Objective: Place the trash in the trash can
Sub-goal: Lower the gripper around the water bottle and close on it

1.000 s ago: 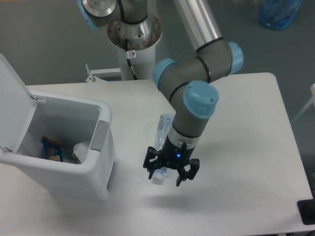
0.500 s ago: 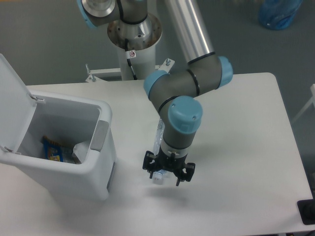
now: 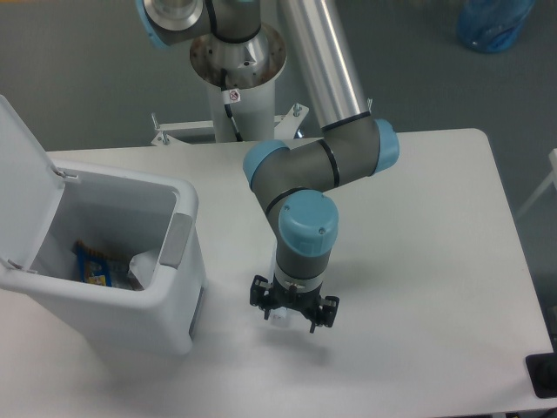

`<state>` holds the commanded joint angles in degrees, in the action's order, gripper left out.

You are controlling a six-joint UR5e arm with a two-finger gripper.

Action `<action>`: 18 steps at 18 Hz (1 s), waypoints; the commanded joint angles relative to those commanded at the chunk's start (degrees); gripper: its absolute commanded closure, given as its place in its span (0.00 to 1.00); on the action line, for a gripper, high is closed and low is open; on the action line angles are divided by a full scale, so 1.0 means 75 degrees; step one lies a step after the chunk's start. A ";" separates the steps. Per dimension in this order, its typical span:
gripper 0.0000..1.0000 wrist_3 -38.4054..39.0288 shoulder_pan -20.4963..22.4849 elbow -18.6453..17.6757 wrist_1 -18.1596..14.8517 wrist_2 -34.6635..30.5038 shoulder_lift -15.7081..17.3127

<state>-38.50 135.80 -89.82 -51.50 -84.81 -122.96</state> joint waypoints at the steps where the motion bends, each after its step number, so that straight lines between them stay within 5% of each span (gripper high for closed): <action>1: 0.14 0.0023 -0.0070 0.0000 -0.0012 0.0000 -0.0024; 18: 0.16 0.0012 -0.0235 -0.0141 -0.0176 -0.0563 -0.0118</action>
<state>-38.41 134.03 -90.88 -52.82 -89.03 -123.84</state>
